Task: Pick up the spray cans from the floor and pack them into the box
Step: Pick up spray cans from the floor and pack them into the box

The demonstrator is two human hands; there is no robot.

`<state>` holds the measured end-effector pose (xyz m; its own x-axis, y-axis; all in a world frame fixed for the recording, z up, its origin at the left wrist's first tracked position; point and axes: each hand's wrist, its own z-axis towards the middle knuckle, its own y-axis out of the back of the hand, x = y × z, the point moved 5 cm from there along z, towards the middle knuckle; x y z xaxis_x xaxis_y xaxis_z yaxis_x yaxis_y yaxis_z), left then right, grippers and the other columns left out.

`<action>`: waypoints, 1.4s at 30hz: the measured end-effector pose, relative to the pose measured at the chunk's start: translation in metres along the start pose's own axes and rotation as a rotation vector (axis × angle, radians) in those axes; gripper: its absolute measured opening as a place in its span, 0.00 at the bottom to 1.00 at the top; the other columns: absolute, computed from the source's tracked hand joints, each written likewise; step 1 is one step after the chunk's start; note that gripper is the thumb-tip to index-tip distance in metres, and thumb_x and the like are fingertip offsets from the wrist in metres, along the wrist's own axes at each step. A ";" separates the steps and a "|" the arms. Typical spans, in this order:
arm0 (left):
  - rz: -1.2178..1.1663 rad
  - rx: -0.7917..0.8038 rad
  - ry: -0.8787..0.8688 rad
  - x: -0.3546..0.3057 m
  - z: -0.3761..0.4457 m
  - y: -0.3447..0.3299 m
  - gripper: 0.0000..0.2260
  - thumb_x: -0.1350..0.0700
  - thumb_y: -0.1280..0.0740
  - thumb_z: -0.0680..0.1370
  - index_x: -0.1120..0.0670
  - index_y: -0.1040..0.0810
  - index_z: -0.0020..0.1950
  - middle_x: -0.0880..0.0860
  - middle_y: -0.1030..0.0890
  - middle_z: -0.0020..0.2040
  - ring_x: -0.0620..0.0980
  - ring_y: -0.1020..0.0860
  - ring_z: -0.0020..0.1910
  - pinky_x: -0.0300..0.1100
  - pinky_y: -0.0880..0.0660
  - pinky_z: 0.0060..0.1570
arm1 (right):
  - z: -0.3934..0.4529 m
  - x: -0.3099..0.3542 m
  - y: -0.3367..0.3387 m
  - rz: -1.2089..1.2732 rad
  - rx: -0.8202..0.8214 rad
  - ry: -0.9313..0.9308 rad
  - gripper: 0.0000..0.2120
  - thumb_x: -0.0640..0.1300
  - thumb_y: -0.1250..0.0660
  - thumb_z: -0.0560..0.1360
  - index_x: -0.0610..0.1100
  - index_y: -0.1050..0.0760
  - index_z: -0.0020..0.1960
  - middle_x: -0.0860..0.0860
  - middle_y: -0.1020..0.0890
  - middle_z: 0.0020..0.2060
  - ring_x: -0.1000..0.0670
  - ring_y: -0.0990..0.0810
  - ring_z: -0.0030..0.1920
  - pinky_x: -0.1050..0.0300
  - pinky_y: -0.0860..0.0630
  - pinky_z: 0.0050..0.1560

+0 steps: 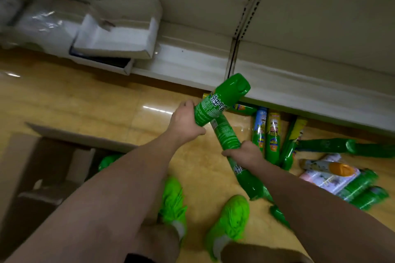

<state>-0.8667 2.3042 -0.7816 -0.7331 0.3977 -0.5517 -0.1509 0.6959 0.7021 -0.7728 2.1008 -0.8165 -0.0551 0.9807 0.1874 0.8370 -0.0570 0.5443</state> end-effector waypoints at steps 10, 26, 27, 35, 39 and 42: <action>-0.307 -0.138 0.163 0.012 -0.133 0.168 0.37 0.59 0.19 0.60 0.48 0.29 0.66 0.48 0.21 0.54 0.50 0.23 0.53 0.42 0.26 0.51 | -0.160 0.111 0.037 0.071 0.206 0.065 0.26 0.54 0.19 0.64 0.40 0.28 0.50 0.41 0.18 0.45 0.42 0.16 0.41 0.48 0.17 0.44; -0.821 -0.596 0.728 0.211 -0.290 0.230 0.37 0.48 0.15 0.54 0.53 0.22 0.60 0.49 0.17 0.56 0.49 0.20 0.56 0.47 0.25 0.63 | -0.254 0.304 -0.089 -0.690 0.487 0.481 0.38 0.50 0.20 0.65 0.43 0.34 0.68 0.46 0.25 0.57 0.45 0.22 0.53 0.49 0.20 0.53; -0.816 -0.592 0.749 0.221 -0.296 0.224 0.36 0.49 0.15 0.55 0.53 0.22 0.60 0.49 0.18 0.56 0.48 0.21 0.56 0.45 0.25 0.61 | -0.255 0.313 -0.102 -0.782 0.491 0.508 0.39 0.50 0.20 0.65 0.43 0.35 0.69 0.46 0.26 0.57 0.45 0.23 0.53 0.50 0.20 0.52; -0.753 -0.576 0.848 0.299 -0.293 0.160 0.41 0.37 0.18 0.50 0.50 0.21 0.60 0.47 0.19 0.56 0.46 0.21 0.57 0.43 0.24 0.58 | -0.234 0.358 -0.206 -1.363 0.430 0.698 0.34 0.51 0.21 0.66 0.40 0.28 0.66 0.44 0.21 0.56 0.45 0.21 0.55 0.52 0.21 0.53; -0.771 -0.558 0.863 0.320 -0.282 0.136 0.40 0.40 0.17 0.52 0.50 0.22 0.62 0.48 0.20 0.58 0.47 0.23 0.59 0.46 0.25 0.61 | -0.222 0.385 -0.243 -1.591 0.253 0.838 0.20 0.52 0.20 0.65 0.45 0.25 0.49 0.46 0.24 0.44 0.46 0.25 0.48 0.54 0.23 0.44; -0.769 -0.539 0.866 0.332 -0.270 0.120 0.42 0.32 0.22 0.49 0.50 0.20 0.60 0.47 0.19 0.57 0.47 0.22 0.59 0.45 0.25 0.60 | -0.213 0.400 -0.271 -1.676 0.191 0.880 0.17 0.46 0.19 0.64 0.46 0.26 0.43 0.48 0.25 0.38 0.46 0.22 0.42 0.50 0.18 0.46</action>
<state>-1.3072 2.3580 -0.7593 -0.4981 -0.6570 -0.5659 -0.8264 0.1623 0.5391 -1.1376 2.4682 -0.7146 -0.9303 -0.3659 -0.0245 -0.3266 0.7965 0.5088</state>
